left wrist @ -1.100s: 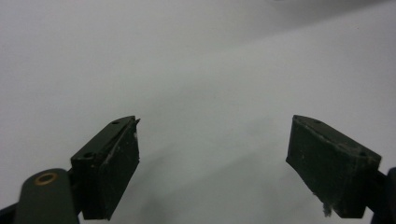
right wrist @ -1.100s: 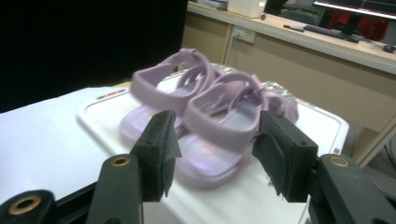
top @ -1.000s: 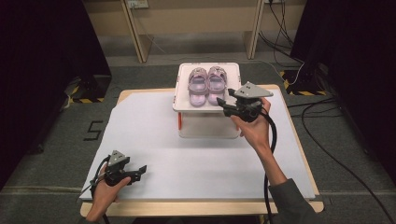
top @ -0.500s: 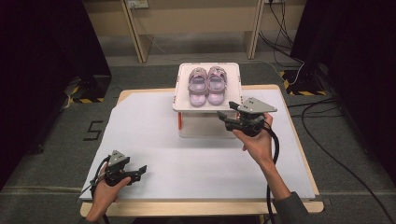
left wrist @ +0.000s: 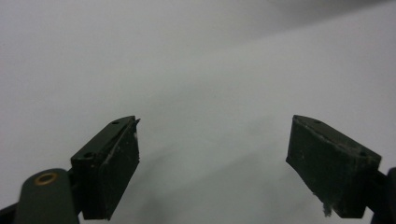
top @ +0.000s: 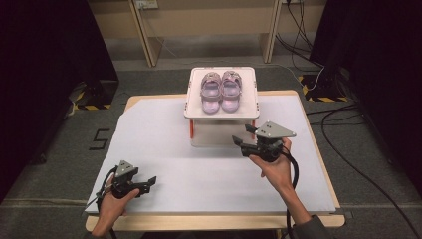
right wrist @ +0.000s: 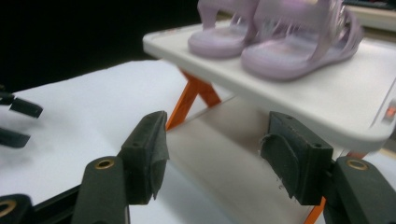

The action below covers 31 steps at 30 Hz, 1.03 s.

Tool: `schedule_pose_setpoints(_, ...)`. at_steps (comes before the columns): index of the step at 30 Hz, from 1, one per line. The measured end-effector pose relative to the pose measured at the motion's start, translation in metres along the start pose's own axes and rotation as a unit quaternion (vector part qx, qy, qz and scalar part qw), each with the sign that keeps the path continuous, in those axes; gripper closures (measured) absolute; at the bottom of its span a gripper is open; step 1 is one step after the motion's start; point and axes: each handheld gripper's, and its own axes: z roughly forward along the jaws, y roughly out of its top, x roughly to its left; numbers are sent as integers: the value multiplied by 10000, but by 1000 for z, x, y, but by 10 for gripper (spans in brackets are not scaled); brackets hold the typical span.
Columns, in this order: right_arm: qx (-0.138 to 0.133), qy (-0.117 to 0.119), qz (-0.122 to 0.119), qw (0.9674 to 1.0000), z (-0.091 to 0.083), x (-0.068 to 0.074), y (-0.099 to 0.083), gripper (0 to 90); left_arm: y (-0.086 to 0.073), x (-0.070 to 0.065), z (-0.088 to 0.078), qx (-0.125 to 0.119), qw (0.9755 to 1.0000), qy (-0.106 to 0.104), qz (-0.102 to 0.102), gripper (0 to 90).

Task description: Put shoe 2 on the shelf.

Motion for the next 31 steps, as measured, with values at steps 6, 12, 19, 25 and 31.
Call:
schedule_pose_setpoints(6, 220, 64, 44, 9997, -2, 6, -30, 385, 2, -2, 0, -17, 10000, 20, 49, 163)
schedule_pose_setpoints(12, 472, 89, 228, 9986, -4, 7, -57, 376, 0, -1, 0, 4, 10000, 3, 45, 164)
schedule_pose_setpoints(19, 643, 99, 282, 9975, -10, 9, -71, 368, 1, -2, 0, -5, 10000, -5, 84, 164)
schedule_pose_setpoints(25, 719, 101, 329, 9968, -11, 9, -78, 362, 1, -2, 0, -1, 10000, -4, 77, 164)
schedule_pose_setpoints(31, 769, 87, 335, 9964, -10, 8, -82, 348, 1, -2, 0, -4, 10000, -9, 86, 164)
